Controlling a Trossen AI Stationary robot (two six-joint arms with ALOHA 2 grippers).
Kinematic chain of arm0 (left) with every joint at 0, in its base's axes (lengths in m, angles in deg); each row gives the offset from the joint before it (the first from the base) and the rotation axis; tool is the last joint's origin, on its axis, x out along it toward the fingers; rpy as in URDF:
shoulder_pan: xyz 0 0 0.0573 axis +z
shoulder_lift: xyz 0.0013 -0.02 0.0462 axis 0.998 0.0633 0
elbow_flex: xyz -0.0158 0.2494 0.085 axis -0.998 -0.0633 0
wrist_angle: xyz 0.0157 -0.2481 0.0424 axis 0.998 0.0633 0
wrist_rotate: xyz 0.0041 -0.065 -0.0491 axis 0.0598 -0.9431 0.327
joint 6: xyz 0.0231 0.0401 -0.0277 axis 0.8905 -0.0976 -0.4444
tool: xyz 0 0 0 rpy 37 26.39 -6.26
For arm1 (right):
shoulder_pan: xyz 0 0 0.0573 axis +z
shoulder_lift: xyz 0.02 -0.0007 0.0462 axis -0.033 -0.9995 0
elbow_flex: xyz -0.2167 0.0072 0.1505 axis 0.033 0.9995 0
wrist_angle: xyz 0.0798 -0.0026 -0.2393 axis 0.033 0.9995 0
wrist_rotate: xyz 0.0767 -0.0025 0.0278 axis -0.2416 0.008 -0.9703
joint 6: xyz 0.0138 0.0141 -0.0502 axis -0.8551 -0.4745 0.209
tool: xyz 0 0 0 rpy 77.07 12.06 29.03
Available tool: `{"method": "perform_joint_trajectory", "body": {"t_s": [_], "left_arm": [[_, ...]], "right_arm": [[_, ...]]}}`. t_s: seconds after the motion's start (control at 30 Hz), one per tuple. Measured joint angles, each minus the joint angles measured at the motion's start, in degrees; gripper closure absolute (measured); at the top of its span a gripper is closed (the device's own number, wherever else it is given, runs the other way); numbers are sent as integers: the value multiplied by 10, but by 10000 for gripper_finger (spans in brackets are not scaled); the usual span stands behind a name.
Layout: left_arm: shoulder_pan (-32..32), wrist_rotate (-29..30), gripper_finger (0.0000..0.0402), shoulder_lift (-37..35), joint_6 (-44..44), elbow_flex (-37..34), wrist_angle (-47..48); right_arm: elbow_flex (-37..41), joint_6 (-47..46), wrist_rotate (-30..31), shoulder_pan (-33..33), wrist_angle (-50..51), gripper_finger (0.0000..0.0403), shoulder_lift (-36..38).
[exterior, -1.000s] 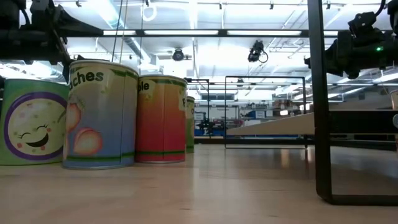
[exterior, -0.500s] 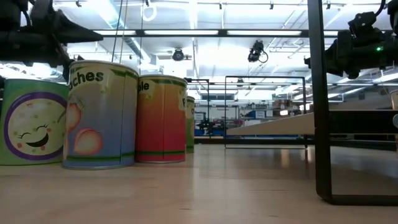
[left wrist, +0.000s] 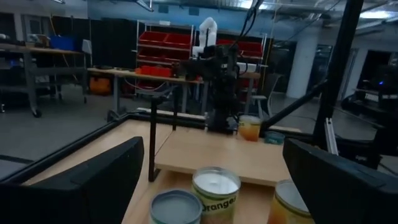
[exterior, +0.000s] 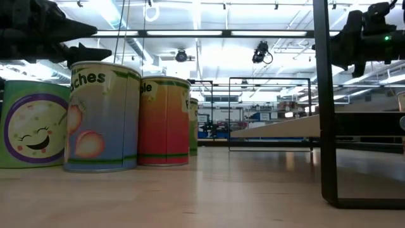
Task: Pick and place cans onto a shelf
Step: Put the canned corn can on the shelf
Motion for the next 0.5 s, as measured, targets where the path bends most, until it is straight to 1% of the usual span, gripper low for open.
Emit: {"method": "perform_joint_trajectory", "body": {"t_s": [0.1,0.2,0.27,0.37,0.5], "left_arm": [[0,-14,10,0,-8,0,-13],[0,-48,10,0,-8,0,-28],[0,-58,10,0,0,0,-28],[0,-60,10,0,0,0,-25],[0,-65,12,2,-17,0,2]], "right_arm": [[0,-25,-45,0,-2,218,0],[0,-57,-52,0,-11,218,0],[0,-75,-62,0,-17,218,0],[-12,-49,-83,0,-11,218,-1],[-43,-12,-87,0,22,218,-18]]}}
